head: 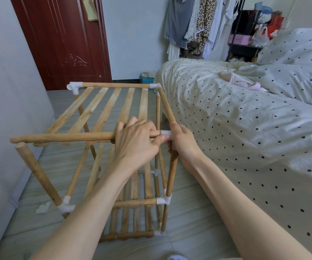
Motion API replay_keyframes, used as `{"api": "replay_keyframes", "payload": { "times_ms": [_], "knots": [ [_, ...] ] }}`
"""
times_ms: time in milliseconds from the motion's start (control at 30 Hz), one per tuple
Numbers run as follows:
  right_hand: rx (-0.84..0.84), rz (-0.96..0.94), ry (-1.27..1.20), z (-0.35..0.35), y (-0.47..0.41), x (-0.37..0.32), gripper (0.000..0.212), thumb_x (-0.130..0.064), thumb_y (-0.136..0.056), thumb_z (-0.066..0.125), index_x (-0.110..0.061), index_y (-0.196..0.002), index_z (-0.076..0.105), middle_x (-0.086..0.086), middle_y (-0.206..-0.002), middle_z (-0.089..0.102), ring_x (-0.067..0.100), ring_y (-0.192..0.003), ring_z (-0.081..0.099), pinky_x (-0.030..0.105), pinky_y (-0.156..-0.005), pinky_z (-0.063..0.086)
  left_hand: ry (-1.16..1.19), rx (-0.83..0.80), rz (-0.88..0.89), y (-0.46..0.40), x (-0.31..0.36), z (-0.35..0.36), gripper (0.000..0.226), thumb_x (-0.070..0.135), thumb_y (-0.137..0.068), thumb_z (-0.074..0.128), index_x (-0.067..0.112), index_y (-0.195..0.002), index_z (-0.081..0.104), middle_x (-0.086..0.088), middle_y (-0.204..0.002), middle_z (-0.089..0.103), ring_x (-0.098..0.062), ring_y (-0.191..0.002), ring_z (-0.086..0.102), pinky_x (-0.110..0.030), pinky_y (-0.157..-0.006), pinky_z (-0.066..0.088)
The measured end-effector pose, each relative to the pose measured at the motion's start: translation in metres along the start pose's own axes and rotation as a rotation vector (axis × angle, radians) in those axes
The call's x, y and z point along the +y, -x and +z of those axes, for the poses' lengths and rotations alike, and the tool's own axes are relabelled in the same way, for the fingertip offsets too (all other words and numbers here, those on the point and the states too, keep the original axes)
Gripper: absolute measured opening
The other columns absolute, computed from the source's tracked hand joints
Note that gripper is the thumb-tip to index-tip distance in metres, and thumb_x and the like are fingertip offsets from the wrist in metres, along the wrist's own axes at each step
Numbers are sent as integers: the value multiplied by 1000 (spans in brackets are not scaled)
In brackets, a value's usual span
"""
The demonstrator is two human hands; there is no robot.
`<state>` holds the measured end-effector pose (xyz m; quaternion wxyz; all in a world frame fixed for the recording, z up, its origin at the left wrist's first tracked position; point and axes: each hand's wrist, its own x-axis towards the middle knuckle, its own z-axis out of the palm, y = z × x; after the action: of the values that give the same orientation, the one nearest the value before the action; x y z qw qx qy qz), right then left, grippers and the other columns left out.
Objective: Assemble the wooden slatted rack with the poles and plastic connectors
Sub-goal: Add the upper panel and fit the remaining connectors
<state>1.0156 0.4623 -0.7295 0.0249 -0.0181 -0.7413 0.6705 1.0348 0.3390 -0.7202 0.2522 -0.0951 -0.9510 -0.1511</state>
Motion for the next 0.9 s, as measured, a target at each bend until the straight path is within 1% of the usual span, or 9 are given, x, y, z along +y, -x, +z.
{"api": "replay_keyframes", "payload": {
  "times_ms": [267,400,467,567,633,700,767,833,900],
  "knots": [
    [47,-8,0,-2,-8,2,24,-25,-97,33,-12,-81,45,3,-71,42,14,-60,39,26,-54,37,-48,64,40,-5,5,7,33,59,-88,47,26,-84,55,13,-89,59,-11,-95,44,-30,-78,19],
    [77,-19,-7,2,-10,3,27,-26,-97,34,-17,-74,44,-1,-72,45,12,-64,42,29,-65,37,-54,97,59,-5,3,7,32,55,-88,49,25,-79,54,12,-86,60,-13,-91,47,-32,-76,18],
    [86,-21,-1,3,-9,3,27,-26,-97,34,-17,-73,44,-2,-72,44,13,-66,41,31,-67,37,-65,109,65,-4,3,8,32,54,-87,51,24,-78,56,11,-83,60,-14,-88,47,-32,-75,18],
    [110,-31,13,2,-10,3,28,-24,-96,34,-15,-71,43,0,-71,43,15,-66,40,33,-66,37,-63,129,83,-5,3,11,33,52,-87,52,23,-75,57,11,-77,60,-15,-84,48,-33,-74,18],
    [107,-24,5,2,-8,3,26,-25,-96,34,-17,-73,43,-1,-71,44,13,-64,41,29,-63,37,-56,154,93,-3,2,12,36,54,-85,48,22,-71,57,10,-72,60,-17,-79,50,-34,-74,20],
    [54,26,-26,1,-5,2,23,-25,-96,35,-17,-77,44,0,-70,44,12,-60,40,26,-57,36,-57,174,97,0,0,12,42,57,-84,39,21,-69,56,9,-69,60,-18,-76,50,-35,-74,21],
    [-34,121,-148,-3,-2,-2,20,-25,-95,39,-13,-85,50,2,-65,44,13,-55,39,26,-55,33,-53,185,115,4,-2,12,46,58,-84,34,21,-70,57,9,-68,60,-19,-75,50,-35,-75,21],
    [-140,213,-266,-10,-4,-9,20,-23,-93,41,-9,-95,55,4,-64,48,14,-53,40,28,-55,32,-47,158,116,7,-2,10,49,60,-84,30,21,-73,57,9,-72,60,-19,-78,49,-35,-76,20],
    [-191,265,-260,-15,-10,-16,19,-19,-91,43,-7,-99,56,6,-70,50,15,-54,42,27,-55,33,-43,110,91,8,2,10,53,62,-84,25,22,-80,59,10,-79,61,-18,-86,48,-34,-78,20]
  ]
}}
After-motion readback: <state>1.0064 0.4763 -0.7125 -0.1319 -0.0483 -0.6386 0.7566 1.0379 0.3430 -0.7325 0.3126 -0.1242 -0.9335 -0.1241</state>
